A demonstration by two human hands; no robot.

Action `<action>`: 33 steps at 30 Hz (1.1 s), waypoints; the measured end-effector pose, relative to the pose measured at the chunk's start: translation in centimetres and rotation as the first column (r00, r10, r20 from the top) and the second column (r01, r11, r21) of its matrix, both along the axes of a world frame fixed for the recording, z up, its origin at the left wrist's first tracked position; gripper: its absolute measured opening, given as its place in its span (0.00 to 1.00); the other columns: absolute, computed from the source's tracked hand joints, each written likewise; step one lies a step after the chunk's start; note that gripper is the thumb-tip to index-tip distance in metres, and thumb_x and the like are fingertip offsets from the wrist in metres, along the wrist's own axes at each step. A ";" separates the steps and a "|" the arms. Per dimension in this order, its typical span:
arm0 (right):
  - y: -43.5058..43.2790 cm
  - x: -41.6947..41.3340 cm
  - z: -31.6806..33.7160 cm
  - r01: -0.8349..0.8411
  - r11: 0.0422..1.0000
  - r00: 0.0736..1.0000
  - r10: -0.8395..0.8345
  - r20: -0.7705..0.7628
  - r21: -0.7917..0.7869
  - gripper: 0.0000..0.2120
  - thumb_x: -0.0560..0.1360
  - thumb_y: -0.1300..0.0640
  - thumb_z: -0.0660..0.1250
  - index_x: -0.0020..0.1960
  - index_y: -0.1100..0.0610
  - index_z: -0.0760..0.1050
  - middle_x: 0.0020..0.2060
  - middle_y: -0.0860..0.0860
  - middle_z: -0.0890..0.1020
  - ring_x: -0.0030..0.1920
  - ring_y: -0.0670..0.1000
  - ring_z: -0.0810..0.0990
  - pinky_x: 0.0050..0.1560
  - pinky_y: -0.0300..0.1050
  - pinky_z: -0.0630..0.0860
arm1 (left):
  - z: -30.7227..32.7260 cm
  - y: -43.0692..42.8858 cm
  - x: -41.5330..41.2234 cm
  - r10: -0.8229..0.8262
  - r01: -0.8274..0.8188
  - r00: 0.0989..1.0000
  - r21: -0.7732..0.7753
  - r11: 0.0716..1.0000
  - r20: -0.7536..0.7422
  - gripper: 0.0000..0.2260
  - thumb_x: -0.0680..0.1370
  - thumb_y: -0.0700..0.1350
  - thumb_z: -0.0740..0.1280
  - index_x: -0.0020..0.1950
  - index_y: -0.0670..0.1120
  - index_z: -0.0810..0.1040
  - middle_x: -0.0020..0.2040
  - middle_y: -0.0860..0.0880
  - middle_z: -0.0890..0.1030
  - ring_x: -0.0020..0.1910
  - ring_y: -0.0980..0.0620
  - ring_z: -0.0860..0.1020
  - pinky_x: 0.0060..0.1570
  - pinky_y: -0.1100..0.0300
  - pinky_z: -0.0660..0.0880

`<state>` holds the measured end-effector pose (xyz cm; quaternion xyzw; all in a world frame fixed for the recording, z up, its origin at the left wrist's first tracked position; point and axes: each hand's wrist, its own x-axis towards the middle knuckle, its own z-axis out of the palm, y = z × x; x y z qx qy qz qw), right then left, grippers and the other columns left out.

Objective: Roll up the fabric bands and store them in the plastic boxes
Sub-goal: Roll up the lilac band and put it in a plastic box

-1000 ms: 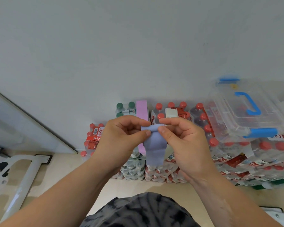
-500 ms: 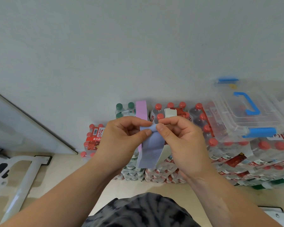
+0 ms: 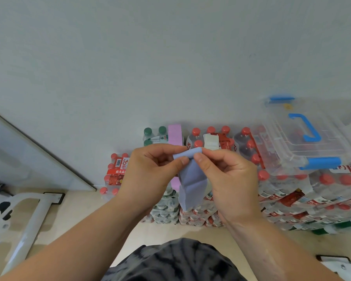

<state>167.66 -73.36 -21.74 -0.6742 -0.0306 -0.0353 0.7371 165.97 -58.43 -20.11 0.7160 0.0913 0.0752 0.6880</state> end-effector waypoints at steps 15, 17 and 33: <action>-0.6 0.7 0.0 -0.126 0.991 0.991 0.125 -0.046 -0.031 0.13 0.77 0.65 0.71 0.52 0.48 0.84 0.40 0.46 0.85 0.43 0.43 0.84 0.48 0.37 0.80 | 0.2 -0.3 0.0 0.068 -0.069 0.997 0.036 0.997 0.046 0.14 0.73 0.33 0.74 0.41 0.54 0.87 0.39 0.49 0.86 0.38 0.55 0.83 0.41 0.64 0.78; -0.5 0.5 -0.4 -0.126 0.991 0.991 0.123 -0.056 -0.054 0.13 0.77 0.65 0.71 0.53 0.48 0.82 0.40 0.49 0.86 0.44 0.48 0.85 0.47 0.41 0.82 | 0.0 -0.3 -0.1 0.087 -0.089 0.995 0.049 0.995 0.046 0.15 0.73 0.33 0.75 0.40 0.54 0.87 0.39 0.50 0.86 0.38 0.55 0.83 0.41 0.64 0.78; -1.3 1.1 -1.4 -0.371 0.926 0.914 0.353 -0.200 -0.064 0.11 0.79 0.58 0.68 0.61 0.51 0.80 0.46 0.52 0.88 0.50 0.54 0.86 0.55 0.53 0.83 | 0.5 -0.1 -0.1 0.071 -0.074 0.996 0.059 0.995 0.060 0.16 0.73 0.31 0.73 0.38 0.53 0.86 0.39 0.50 0.86 0.39 0.56 0.83 0.42 0.63 0.79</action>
